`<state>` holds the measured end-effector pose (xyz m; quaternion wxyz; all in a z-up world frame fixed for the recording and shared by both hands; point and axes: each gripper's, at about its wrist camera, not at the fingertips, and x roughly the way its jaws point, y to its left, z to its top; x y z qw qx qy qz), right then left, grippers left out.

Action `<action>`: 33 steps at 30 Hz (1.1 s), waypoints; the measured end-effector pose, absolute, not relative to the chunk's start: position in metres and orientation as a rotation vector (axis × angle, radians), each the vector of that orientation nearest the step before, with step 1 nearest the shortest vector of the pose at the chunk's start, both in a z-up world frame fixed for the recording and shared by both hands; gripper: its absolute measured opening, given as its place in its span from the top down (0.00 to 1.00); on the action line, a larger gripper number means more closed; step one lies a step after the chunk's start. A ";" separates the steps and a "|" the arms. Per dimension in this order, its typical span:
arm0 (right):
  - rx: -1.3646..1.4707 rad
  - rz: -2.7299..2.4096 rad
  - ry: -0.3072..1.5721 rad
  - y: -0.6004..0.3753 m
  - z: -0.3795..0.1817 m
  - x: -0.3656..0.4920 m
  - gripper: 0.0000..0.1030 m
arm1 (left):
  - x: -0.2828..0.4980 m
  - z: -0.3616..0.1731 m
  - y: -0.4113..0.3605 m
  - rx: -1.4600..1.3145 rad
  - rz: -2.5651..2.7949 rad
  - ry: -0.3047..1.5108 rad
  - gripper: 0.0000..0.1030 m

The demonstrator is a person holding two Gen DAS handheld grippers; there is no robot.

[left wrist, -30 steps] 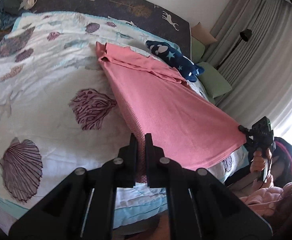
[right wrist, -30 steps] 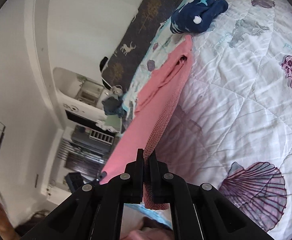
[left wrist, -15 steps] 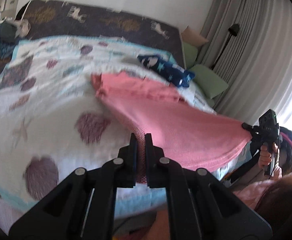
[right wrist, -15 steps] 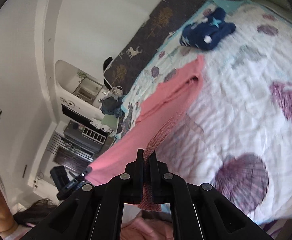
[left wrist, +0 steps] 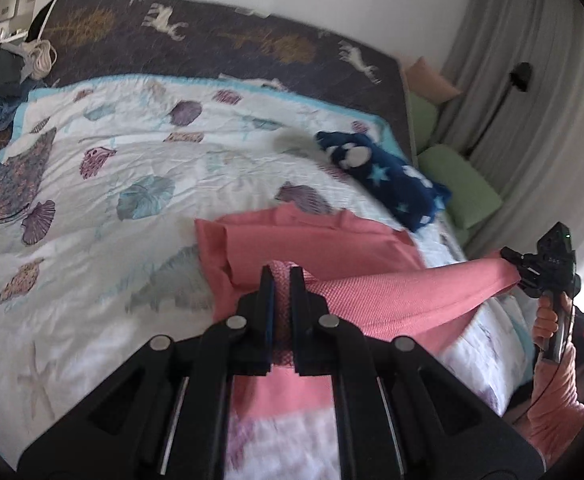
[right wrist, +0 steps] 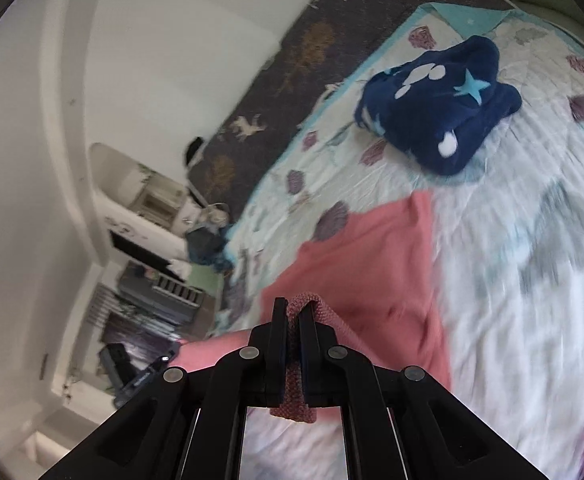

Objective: Fold small clothes

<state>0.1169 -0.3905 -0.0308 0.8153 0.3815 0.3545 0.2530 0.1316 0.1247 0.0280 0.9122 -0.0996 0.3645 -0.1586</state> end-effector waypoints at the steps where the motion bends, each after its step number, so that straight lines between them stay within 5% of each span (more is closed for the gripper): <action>1: 0.803 0.520 0.770 -0.388 -0.035 0.138 0.96 | 0.145 0.023 0.122 -0.201 -0.320 0.764 0.92; 14: 0.767 0.274 0.950 -0.377 -0.131 0.283 0.91 | 0.289 -0.069 0.118 -0.319 -0.243 0.983 0.91; 21: 0.739 0.259 0.927 -0.393 -0.124 0.267 0.67 | 0.267 -0.053 0.126 -0.272 -0.195 0.915 0.74; 25: 0.480 0.183 0.834 -0.387 -0.084 0.230 0.59 | 0.235 -0.024 0.125 -0.213 -0.182 0.823 0.59; 33: -0.154 0.273 0.858 -0.293 -0.089 0.173 0.59 | 0.191 -0.042 0.059 0.005 -0.362 0.917 0.59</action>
